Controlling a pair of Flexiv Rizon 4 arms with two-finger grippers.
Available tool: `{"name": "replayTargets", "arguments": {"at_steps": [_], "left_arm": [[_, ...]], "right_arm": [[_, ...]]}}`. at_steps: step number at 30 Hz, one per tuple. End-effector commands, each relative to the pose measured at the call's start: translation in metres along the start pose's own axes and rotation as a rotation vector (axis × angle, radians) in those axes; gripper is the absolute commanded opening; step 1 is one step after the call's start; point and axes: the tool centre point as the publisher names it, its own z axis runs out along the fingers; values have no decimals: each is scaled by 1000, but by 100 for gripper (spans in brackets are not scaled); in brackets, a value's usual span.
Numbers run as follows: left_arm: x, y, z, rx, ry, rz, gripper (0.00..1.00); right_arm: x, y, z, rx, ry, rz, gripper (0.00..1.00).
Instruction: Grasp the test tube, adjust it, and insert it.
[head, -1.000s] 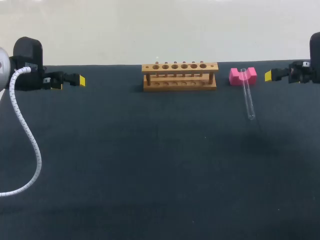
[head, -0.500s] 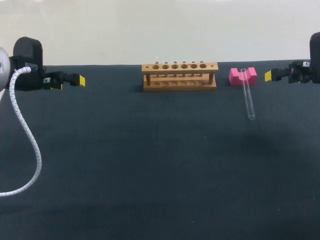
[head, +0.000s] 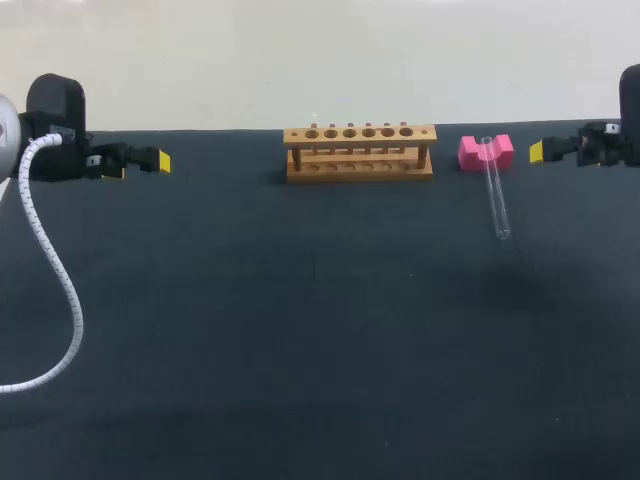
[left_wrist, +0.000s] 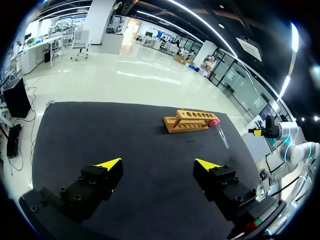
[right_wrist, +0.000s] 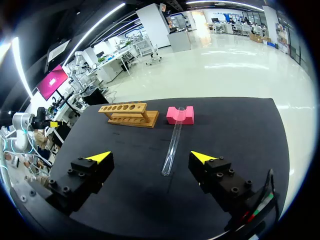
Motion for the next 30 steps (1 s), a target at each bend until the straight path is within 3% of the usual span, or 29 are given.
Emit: {"name": "replayTargets", "arguments": {"at_steps": [1, 5, 10, 15, 22, 24, 30], "left_arm": [[0, 0, 0, 0, 0, 0, 100], [-2, 0, -7, 1, 2, 4, 100], [-7, 4, -30, 78, 0, 92, 100], [-19, 10, -37, 185, -69, 176, 100], [-30, 22, -22, 243, -148, 336, 100], [-30, 25, -14, 219, -157, 399, 100], [-37, 34, 6, 297, -187, 513, 100]], "right_arm": [[0, 0, 0, 0, 0, 0, 100], [0, 0, 0, 0, 0, 0, 100], [0, 0, 0, 0, 0, 0, 100], [0, 0, 0, 0, 0, 0, 100], [0, 0, 0, 0, 0, 0, 100], [0, 0, 0, 0, 0, 0, 100], [0, 0, 0, 0, 0, 0, 100]]}}
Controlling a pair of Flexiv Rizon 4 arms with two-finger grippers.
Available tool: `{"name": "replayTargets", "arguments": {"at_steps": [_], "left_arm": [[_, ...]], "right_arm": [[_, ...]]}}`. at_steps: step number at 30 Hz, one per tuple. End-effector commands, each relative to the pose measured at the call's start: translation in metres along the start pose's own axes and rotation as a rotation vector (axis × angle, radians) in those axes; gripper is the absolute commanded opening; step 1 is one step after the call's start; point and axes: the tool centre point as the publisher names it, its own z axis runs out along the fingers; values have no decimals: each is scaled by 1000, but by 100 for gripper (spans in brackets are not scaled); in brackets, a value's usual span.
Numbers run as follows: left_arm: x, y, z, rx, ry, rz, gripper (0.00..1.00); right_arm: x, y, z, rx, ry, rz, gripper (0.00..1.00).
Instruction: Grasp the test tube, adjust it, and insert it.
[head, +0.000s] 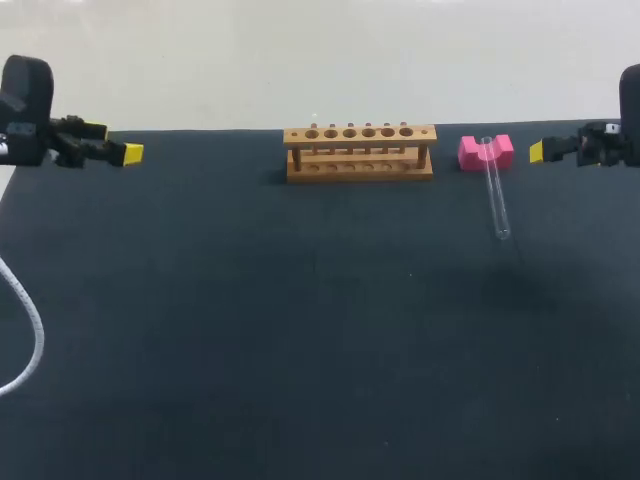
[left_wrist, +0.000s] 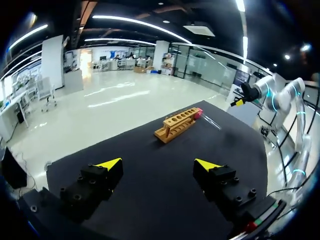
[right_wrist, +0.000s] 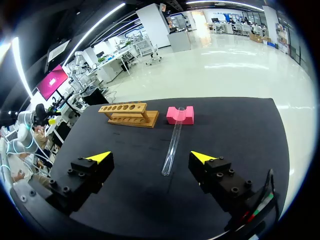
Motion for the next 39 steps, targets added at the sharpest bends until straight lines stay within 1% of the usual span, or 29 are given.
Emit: {"name": "replayTargets", "arguments": {"at_steps": [1, 2, 4, 5, 7, 8, 11, 12, 14, 19, 21, 24, 29, 32, 39], "left_arm": [[2, 15, 22, 120, -107, 67, 100], [2, 17, 27, 99, -112, 85, 100], [2, 20, 33, 107, -131, 114, 100], [2, 22, 36, 90, -133, 146, 100], [3, 25, 44, 84, -139, 166, 100], [4, 27, 48, 66, -140, 190, 100], [6, 29, 59, 71, -157, 236, 100], [6, 29, 61, 92, -164, 241, 100], [6, 30, 68, 100, -188, 269, 100], [4, 35, 84, 139, -218, 285, 100], [2, 37, 91, 168, -235, 287, 100], [-3, 40, 103, 182, -251, 310, 100], [-13, 42, 120, 205, -264, 311, 100], [-18, 40, 129, 213, -267, 309, 100], [-26, 28, 147, 231, -248, 302, 100]], "right_arm": [[0, 0, 0, 0, 0, 0, 100], [0, 0, 0, 0, 0, 0, 100], [0, 0, 0, 0, 0, 0, 100], [0, 0, 0, 0, 0, 0, 100], [0, 0, 0, 0, 0, 0, 100], [0, 0, 0, 0, 0, 0, 100], [0, 0, 0, 0, 0, 0, 100], [0, 0, 0, 0, 0, 0, 100], [0, 0, 0, 0, 0, 0, 100], [0, 0, 0, 0, 0, 0, 100], [0, 0, 0, 0, 0, 0, 100], [0, 0, 0, 0, 0, 0, 100], [0, 0, 0, 0, 0, 0, 100], [0, 0, 0, 0, 0, 0, 100], [0, 0, 0, 0, 0, 0, 100]]}}
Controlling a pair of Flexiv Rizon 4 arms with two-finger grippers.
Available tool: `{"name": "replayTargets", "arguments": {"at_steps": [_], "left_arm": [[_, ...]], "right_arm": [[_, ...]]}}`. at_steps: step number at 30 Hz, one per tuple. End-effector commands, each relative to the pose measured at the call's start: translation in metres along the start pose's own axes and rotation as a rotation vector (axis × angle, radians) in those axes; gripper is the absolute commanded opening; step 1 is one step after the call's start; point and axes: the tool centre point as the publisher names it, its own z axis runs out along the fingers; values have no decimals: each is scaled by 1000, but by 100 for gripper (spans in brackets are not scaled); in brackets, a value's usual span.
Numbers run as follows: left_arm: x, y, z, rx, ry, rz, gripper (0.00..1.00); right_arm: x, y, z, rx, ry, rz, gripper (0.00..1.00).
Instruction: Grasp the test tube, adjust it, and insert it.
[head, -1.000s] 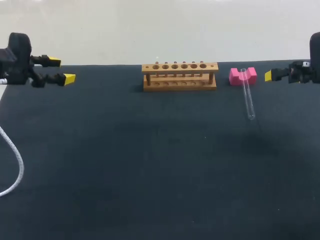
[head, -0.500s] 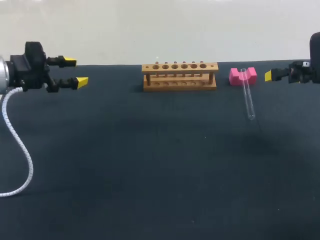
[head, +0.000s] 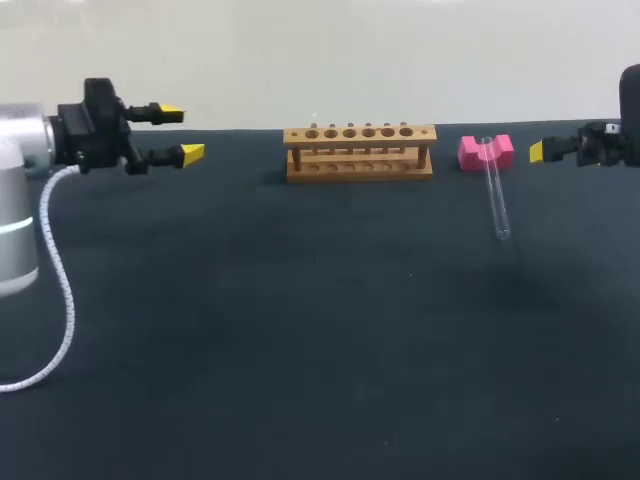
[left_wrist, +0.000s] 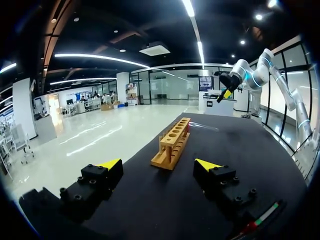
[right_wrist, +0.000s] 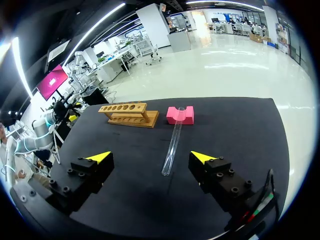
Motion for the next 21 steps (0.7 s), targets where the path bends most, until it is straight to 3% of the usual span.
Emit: {"name": "replayTargets", "arguments": {"at_steps": [1, 9, 21], "left_arm": [[-4, 5, 22, 19, 14, -8, 100], [-5, -3, 44, 44, 30, -7, 100], [-8, -8, 48, 70, 44, 2, 100]], "right_arm": [[0, 0, 0, 0, 0, 0, 100], [0, 0, 0, 0, 0, 0, 100], [0, 0, 0, 0, 0, 0, 100]]}}
